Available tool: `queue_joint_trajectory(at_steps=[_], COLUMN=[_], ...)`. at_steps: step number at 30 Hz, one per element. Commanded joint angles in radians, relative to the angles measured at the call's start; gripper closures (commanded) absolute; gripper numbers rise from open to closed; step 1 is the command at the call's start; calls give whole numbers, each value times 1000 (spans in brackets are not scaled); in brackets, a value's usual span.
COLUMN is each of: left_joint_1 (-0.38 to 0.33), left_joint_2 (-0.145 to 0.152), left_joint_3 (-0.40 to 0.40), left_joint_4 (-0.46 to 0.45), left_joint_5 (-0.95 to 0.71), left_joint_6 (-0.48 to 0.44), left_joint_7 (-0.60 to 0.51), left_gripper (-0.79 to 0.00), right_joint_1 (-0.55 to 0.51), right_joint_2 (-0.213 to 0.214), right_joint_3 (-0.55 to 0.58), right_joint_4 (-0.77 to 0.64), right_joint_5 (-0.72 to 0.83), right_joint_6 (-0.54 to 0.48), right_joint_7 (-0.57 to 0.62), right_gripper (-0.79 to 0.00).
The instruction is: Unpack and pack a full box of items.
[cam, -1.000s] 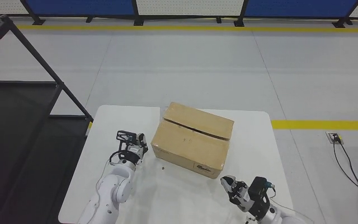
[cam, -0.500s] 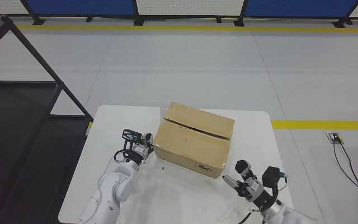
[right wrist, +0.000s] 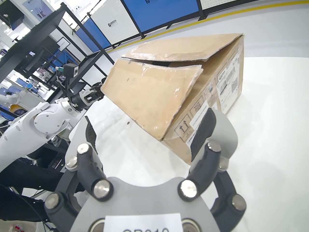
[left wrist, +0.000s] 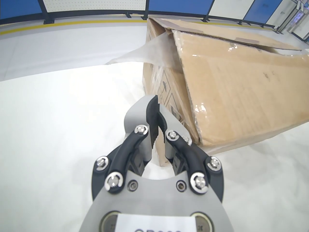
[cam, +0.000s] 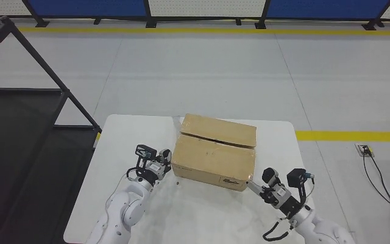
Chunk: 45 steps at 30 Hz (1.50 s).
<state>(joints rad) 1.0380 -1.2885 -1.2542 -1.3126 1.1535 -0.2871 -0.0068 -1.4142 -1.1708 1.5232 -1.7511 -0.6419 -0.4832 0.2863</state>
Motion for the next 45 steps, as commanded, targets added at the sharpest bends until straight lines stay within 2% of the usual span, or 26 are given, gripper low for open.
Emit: queue_joint_trajectory(at_steps=[1,5,11,15,20,30,31,32,33,34,39,45], left_joint_1=[9,31,67,88,112,174,179,183,186,190,196,188], left_joint_2=[1,2,6,8,12,25,25,26,27,27,28,29], left_joint_3=[-1,-1,-5,-10,-20,-109,-116,-122,-126,-129,-137,-133], left_joint_4=[-8,-21,-52,-74,-96,-141,-144,-146,-149,-151,-162,-170], left_joint_5=[-5,-11,-19,-29,-28,-123,-133,-139,-142,-149,-185,-186], left_joint_6=[-7,-25,-58,-70,-85,-89,-85,-82,-81,-76,-67,-58], left_joint_7=[-1,1,10,11,15,34,31,27,24,20,6,-25], left_gripper=[0,0,0,0,0,0,-52,-308,-622,-785,-785,-785], right_joint_1=[33,121,234,311,410,546,555,561,565,568,571,517], right_joint_2=[2,10,21,27,29,23,23,22,22,23,33,61], right_joint_3=[6,47,78,58,23,-76,-83,-90,-95,-97,-96,-110], right_joint_4=[27,98,213,301,432,622,634,644,653,660,663,546], right_joint_5=[73,235,385,443,498,611,629,653,681,709,847,921], right_joint_6=[-2,3,6,-45,-89,-182,-194,-209,-225,-241,-305,-276], right_joint_7=[48,166,294,382,434,543,556,569,585,605,733,774], right_gripper=[-785,-785,-785,-785,-785,-785,-785,-785,-785,-785,-785,-785])
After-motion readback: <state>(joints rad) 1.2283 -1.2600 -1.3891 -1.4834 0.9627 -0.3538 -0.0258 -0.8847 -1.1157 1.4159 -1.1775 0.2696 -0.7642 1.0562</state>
